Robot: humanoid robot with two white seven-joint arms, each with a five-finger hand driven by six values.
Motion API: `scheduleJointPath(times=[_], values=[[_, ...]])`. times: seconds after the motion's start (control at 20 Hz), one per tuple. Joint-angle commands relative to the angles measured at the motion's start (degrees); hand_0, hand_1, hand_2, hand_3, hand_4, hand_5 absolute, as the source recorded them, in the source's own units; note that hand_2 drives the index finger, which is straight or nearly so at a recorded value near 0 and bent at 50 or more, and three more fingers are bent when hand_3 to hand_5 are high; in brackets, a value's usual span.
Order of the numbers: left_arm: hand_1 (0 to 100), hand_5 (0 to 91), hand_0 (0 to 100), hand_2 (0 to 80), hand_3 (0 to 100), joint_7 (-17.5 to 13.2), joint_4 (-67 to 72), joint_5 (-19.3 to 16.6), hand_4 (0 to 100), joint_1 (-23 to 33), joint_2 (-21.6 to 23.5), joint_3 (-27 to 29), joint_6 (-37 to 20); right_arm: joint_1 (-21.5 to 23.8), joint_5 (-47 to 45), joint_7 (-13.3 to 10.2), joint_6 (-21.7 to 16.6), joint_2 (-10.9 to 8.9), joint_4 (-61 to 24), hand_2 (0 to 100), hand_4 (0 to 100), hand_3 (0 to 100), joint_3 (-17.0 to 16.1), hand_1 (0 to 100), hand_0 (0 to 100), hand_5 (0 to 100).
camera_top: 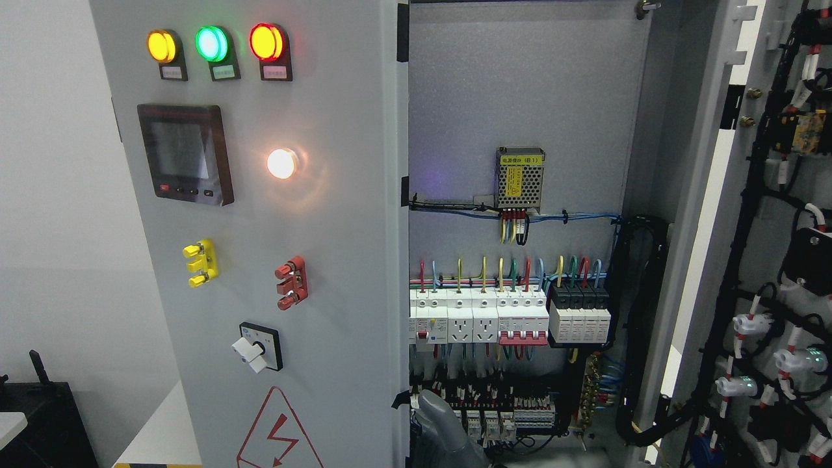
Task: Open door with both hands
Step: 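Pull the indicator-light door outward with the right hand, swinging it open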
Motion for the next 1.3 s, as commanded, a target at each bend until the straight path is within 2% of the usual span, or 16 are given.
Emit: scheduleJointPath(times=[0.0,0.4,0.75,1.25], values=[[0,0.0,0,0.0,0,0.0,0.0,0.0,3,0.0,0.0,0.0,0.0,0.6,0.0,0.0,0.0,0.35,-4.2,0,0,0,1.9,0,0,0],[0,0.0,0,0.0,0,0.0,0.0,0.0,3,0.0,0.0,0.0,0.0,1.7,0.0,0.0,0.0,2.02,-5.2,0,0,0,3.4,0,0,0],[0,0.0,0,0.0,0,0.0,0.0,0.0,3,0.0,0.0,0.0,0.0,2.7,0.0,0.0,0.0,2.28,-7.0,0,0,0,5.0,0,0,0],[0,0.0,0,0.0,0,0.0,0.0,0.0,3,0.0,0.0,0.0,0.0,3.5,0.0,0.0,-0.1,5.18,-8.5,0,0,0,7.0,0,0,0]])
